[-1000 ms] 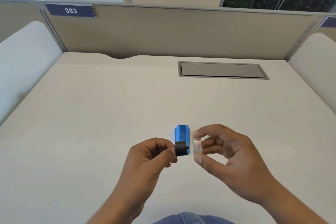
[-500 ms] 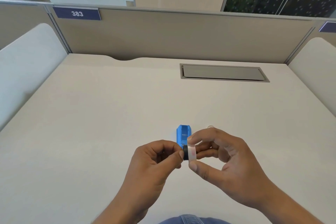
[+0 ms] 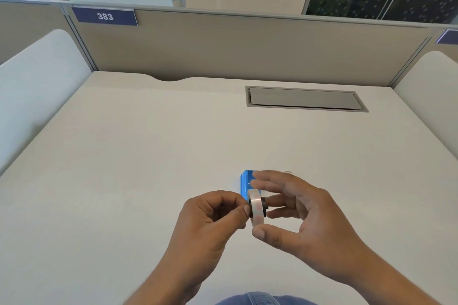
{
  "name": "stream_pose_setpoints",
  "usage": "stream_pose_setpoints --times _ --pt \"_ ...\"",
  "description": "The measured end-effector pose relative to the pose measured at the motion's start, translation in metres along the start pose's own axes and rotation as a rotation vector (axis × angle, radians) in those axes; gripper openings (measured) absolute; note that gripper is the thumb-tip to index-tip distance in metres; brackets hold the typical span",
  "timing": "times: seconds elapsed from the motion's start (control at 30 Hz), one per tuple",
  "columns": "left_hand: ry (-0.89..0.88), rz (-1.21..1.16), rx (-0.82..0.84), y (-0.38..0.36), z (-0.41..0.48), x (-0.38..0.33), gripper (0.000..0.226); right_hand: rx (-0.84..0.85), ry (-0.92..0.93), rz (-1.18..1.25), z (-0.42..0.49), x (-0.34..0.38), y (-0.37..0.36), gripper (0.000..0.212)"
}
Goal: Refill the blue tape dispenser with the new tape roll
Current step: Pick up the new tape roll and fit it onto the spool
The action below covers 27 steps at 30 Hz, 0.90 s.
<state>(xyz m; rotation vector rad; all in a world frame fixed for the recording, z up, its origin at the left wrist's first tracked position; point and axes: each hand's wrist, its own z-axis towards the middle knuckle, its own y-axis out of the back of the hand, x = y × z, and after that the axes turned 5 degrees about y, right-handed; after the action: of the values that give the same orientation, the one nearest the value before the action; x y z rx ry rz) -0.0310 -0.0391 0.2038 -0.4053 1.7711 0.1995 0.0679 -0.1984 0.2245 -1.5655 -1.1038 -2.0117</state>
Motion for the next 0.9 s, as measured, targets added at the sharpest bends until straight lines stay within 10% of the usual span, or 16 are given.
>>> stream_pose_setpoints --times 0.9 --pt "0.016 0.082 0.010 0.008 0.044 0.008 0.018 -0.165 -0.031 0.134 0.029 -0.033 0.009 0.032"
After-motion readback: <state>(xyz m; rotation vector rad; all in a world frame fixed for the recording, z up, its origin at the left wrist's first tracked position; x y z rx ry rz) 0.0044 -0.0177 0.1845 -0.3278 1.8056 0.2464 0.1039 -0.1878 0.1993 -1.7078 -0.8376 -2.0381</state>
